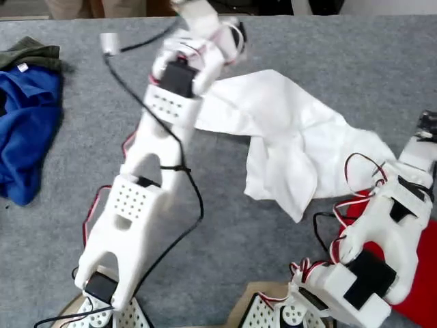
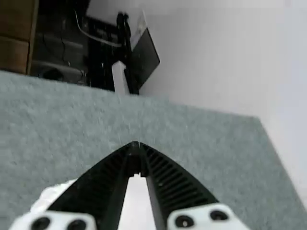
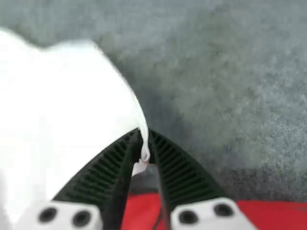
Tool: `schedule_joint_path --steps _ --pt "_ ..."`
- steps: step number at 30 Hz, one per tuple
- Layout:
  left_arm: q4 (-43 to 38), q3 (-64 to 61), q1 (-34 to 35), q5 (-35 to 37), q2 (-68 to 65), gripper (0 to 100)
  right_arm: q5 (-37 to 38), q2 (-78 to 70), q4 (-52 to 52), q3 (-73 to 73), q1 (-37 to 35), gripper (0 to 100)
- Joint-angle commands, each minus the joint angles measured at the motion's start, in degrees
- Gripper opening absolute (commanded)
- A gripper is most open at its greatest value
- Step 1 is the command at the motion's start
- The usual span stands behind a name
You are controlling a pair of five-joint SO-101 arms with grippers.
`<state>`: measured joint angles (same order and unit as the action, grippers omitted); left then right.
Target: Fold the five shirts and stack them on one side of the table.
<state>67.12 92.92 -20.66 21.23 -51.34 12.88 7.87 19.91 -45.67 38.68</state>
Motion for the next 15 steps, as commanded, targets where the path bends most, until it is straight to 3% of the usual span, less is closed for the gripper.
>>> schedule_joint_path --steps 1,9,12,15 --pt "2.8 2.5 1.9 -0.1 8.4 2 3.1 9.4 1.7 0.7 -3.6 0.5" --pt "21.8 -2.3 -2.9 -2.2 6.3 2 -0.3 19.3 0.3 -3.6 -10.6 0.5" --pt "24.0 -2.8 -5.6 -2.2 2.5 3 -3.0 17.0 -3.5 -6.4 -10.5 0.5" --pt "22.8 -2.3 -7.6 -1.0 -1.7 12 -3.0 14.7 -5.5 -6.5 -8.7 0.5"
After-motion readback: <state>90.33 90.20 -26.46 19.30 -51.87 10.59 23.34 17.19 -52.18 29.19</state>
